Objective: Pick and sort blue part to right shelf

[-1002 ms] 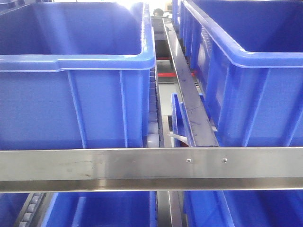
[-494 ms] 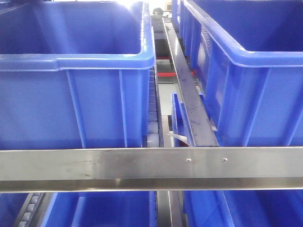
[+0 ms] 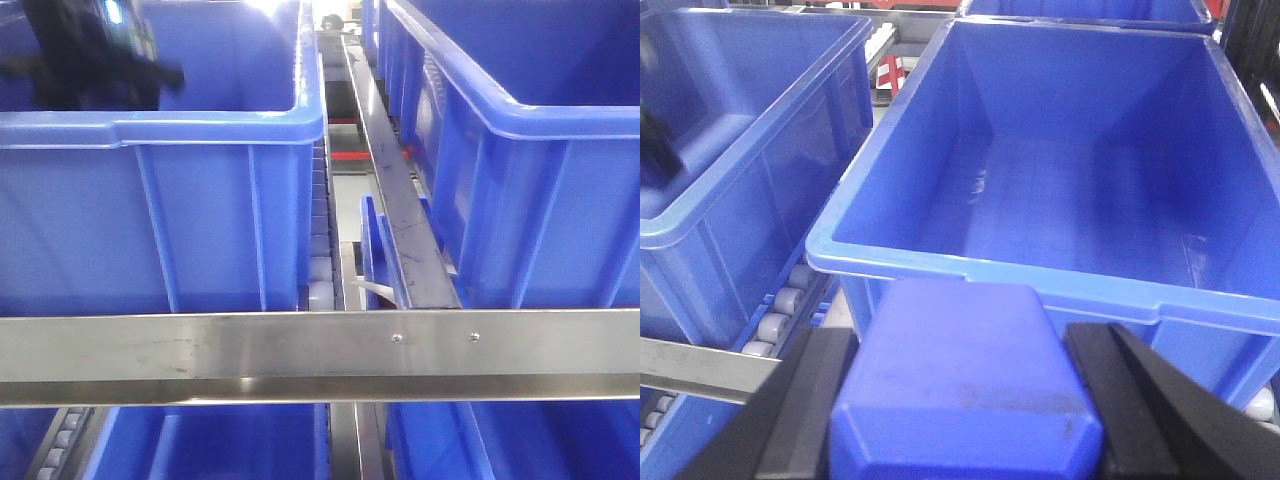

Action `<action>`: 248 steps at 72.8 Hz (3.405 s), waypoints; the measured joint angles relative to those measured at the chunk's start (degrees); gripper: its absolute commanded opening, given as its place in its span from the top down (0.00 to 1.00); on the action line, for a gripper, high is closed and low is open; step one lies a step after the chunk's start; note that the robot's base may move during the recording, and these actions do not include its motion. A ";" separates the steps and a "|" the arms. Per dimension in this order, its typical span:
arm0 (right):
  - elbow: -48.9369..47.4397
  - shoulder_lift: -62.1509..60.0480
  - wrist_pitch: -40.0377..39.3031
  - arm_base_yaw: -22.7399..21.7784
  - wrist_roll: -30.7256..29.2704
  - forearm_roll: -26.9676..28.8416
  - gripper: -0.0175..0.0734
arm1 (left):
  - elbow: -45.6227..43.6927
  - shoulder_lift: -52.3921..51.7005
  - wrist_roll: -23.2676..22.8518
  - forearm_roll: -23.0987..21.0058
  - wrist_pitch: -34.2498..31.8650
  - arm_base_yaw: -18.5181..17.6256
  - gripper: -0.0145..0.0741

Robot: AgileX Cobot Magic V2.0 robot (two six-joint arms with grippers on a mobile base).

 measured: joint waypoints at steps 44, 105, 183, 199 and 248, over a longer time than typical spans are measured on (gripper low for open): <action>0.00 0.00 0.00 0.00 0.00 0.00 0.57 | -0.53 2.72 0.00 -1.75 -0.08 1.62 0.03; 0.00 0.00 0.00 0.00 0.00 0.00 0.57 | 24.68 -39.05 0.77 1.62 -4.36 1.62 0.59; 0.00 0.00 -1.94 0.00 0.00 0.00 0.57 | 67.87 -105.12 0.99 4.13 -30.02 1.62 0.69; -5.10 11.85 -4.84 0.00 3.69 0.60 0.57 | 67.87 -105.22 0.99 4.13 -30.02 1.62 0.69; -44.95 79.11 5.39 -4.03 4.55 -7.32 0.57 | 67.87 -105.22 1.09 4.13 -30.02 1.62 0.69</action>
